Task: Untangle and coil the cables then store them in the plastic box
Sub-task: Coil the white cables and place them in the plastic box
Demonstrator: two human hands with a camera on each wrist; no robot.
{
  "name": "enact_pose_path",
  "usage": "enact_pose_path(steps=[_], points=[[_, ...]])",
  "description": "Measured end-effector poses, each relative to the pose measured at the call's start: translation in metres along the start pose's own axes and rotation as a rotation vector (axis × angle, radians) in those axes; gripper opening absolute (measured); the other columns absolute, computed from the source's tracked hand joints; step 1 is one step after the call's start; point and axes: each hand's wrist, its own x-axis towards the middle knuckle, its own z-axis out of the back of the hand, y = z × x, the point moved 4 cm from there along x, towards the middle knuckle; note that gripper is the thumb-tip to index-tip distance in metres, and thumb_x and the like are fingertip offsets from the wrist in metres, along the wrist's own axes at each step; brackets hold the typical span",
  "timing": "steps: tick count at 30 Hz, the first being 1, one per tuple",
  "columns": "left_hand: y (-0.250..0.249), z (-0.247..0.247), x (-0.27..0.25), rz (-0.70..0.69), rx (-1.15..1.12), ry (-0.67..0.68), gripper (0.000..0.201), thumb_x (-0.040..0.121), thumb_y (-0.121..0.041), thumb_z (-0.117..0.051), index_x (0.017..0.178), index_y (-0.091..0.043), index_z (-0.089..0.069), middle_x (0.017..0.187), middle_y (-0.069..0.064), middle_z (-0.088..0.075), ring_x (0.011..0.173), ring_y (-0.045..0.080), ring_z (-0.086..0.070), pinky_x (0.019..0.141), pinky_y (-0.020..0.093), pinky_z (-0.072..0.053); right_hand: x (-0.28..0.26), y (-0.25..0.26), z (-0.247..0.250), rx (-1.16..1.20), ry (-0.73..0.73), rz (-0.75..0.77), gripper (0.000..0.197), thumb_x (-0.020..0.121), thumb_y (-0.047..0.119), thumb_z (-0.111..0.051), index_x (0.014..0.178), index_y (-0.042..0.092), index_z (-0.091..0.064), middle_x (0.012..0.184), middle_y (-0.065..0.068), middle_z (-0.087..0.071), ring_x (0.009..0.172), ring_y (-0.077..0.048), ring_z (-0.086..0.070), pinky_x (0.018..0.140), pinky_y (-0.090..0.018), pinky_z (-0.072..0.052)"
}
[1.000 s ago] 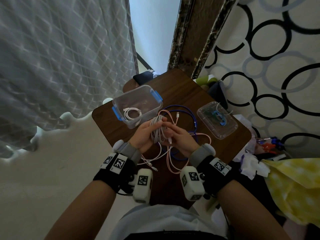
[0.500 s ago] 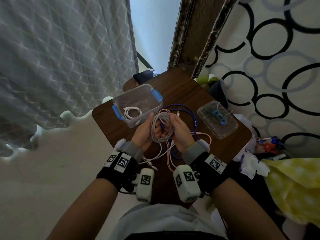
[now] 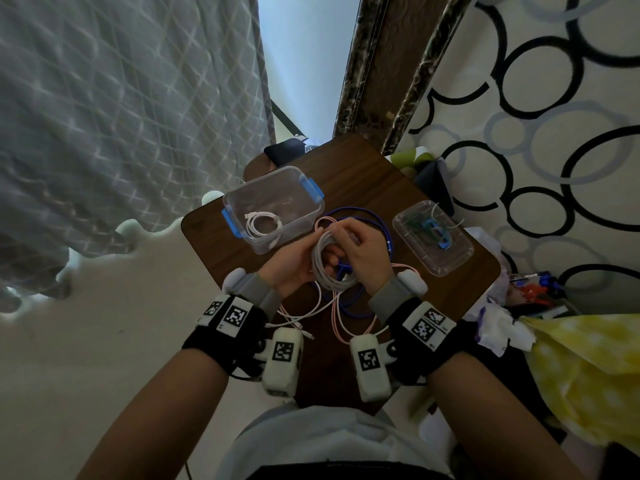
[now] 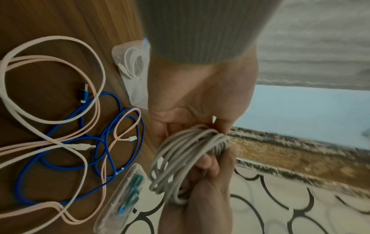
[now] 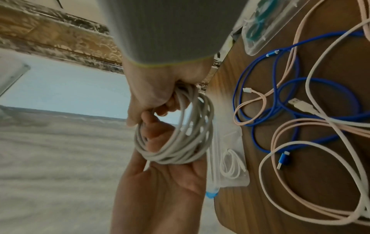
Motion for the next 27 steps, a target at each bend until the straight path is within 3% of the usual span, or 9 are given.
enact_pose_path(steps=[4, 6, 8, 10, 14, 17, 20, 23, 27], points=[[0.017, -0.021, 0.029, -0.004, 0.121, -0.034, 0.047, 0.100, -0.036, -0.026, 0.091, -0.010, -0.064, 0.079, 0.008, -0.052, 0.067, 0.013, -0.048, 0.067, 0.027, -0.039, 0.006, -0.026, 0.031, 0.114, 0.023, -0.090, 0.018, 0.090, 0.023, -0.057, 0.077, 0.018, -0.067, 0.074, -0.008, -0.064, 0.072, -0.019, -0.060, 0.072, -0.037, -0.051], [0.023, -0.029, 0.042, 0.004, 0.117, -0.046, 0.047, 0.099, -0.037, -0.028, 0.092, -0.010, -0.066, 0.080, 0.012, -0.051, 0.073, 0.021, -0.046, 0.071, 0.031, -0.039, 0.008, -0.038, 0.041, 0.187, 0.036, -0.163, 0.018, 0.090, 0.021, -0.057, 0.076, 0.016, -0.067, 0.073, -0.008, -0.063, 0.071, -0.022, -0.057, 0.072, -0.038, -0.050], [0.024, -0.035, 0.056, 0.002, 0.137, -0.079, 0.046, 0.099, -0.034, -0.030, 0.086, -0.015, -0.070, 0.083, 0.015, -0.056, 0.080, 0.031, -0.048, 0.079, 0.041, -0.043, 0.014, -0.047, 0.050, 0.292, 0.060, -0.263, 0.020, 0.091, 0.021, -0.056, 0.076, 0.012, -0.066, 0.067, -0.008, -0.059, 0.064, -0.024, -0.054, 0.062, -0.032, -0.048], [0.022, -0.037, 0.066, 0.019, 0.121, -0.077, 0.044, 0.099, -0.032, -0.032, 0.087, -0.019, -0.072, 0.095, 0.019, -0.062, 0.092, 0.038, -0.054, 0.093, 0.049, -0.042, 0.017, -0.053, 0.056, 0.436, 0.086, -0.399, 0.023, 0.094, 0.019, -0.052, 0.075, 0.008, -0.060, 0.055, 0.000, -0.055, 0.048, -0.011, -0.051, 0.046, -0.018, -0.044], [0.024, -0.043, 0.087, 0.056, 0.022, -0.051, 0.034, 0.099, -0.024, -0.030, 0.102, -0.006, -0.058, 0.094, 0.011, -0.060, 0.081, 0.018, -0.061, 0.076, 0.033, -0.053, 0.036, -0.079, 0.079, 0.596, 0.102, -0.528, 0.035, 0.096, 0.024, -0.047, 0.065, 0.018, -0.062, 0.049, 0.005, -0.046, 0.036, -0.004, -0.037, 0.036, -0.015, -0.031], [0.032, -0.049, 0.095, 0.070, -0.088, 0.028, 0.035, 0.093, -0.023, -0.039, 0.118, -0.004, -0.054, 0.098, 0.008, -0.064, 0.085, 0.017, -0.064, 0.076, 0.031, -0.057, 0.044, -0.093, 0.087, 0.678, 0.136, -0.585, 0.040, 0.096, 0.030, -0.047, 0.060, 0.020, -0.062, 0.049, 0.004, -0.043, 0.035, -0.005, -0.033, 0.034, -0.016, -0.030], [0.035, -0.049, 0.098, 0.061, -0.155, 0.036, 0.031, 0.090, -0.018, -0.042, 0.116, -0.007, -0.056, 0.093, 0.006, -0.070, 0.083, 0.016, -0.068, 0.074, 0.030, -0.058, 0.043, -0.095, 0.087, 0.756, 0.155, -0.637, 0.039, 0.097, 0.031, -0.043, 0.064, 0.016, -0.056, 0.046, 0.006, -0.047, 0.034, -0.005, -0.041, 0.035, -0.016, -0.035], [0.031, -0.050, 0.097, 0.086, -0.161, -0.011, 0.034, 0.097, -0.027, -0.032, 0.108, -0.009, -0.059, 0.088, 0.004, -0.072, 0.080, 0.015, -0.068, 0.071, 0.030, -0.058, 0.046, -0.095, 0.092, 0.550, 0.025, -0.529, 0.029, 0.094, 0.028, -0.051, 0.073, 0.013, -0.061, 0.052, 0.006, -0.054, 0.042, -0.006, -0.048, 0.042, -0.018, -0.041], [0.022, -0.055, 0.095, 0.175, -0.048, 0.003, 0.063, 0.094, -0.055, -0.018, 0.090, -0.008, -0.061, 0.069, 0.002, -0.066, 0.071, 0.015, -0.066, 0.072, 0.028, -0.053, 0.045, -0.075, 0.094, 0.053, -0.053, -0.156, 0.018, 0.092, 0.022, -0.056, 0.085, 0.009, -0.067, 0.069, 0.006, -0.063, 0.064, -0.002, -0.058, 0.065, -0.022, -0.048]])
